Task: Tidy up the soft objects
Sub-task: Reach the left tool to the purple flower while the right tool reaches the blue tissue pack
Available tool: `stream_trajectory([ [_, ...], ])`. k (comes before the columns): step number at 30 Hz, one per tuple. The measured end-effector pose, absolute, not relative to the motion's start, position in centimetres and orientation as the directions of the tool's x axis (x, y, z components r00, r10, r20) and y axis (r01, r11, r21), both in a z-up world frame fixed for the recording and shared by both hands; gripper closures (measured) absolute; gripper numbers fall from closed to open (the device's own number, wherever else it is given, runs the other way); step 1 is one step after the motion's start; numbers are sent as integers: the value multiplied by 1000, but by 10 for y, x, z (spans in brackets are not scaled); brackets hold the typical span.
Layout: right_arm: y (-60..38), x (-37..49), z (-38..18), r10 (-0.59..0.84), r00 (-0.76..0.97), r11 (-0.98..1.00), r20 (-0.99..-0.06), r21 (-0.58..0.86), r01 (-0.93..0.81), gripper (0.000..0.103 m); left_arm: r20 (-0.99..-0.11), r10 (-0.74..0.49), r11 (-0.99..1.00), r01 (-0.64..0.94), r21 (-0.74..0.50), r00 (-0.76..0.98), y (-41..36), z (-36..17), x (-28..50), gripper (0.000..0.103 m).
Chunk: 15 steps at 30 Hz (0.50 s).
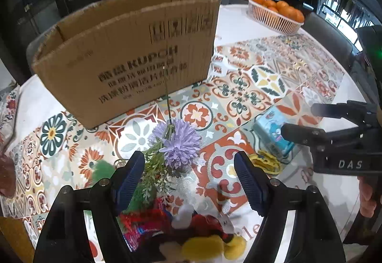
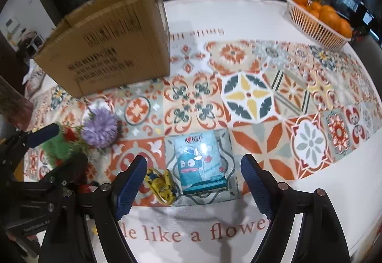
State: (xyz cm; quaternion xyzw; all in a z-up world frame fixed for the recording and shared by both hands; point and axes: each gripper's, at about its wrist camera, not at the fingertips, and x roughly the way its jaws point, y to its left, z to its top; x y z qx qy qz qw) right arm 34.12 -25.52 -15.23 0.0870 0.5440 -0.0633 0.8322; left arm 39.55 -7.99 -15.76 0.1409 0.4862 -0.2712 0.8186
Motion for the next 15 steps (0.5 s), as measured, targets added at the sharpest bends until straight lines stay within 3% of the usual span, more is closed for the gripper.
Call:
stream_trajectory([
  [15, -270, 356, -208, 24, 300, 966, -954, 99, 238, 21, -920, -250, 825, 563, -39, 302, -101, -198, 431, 26],
])
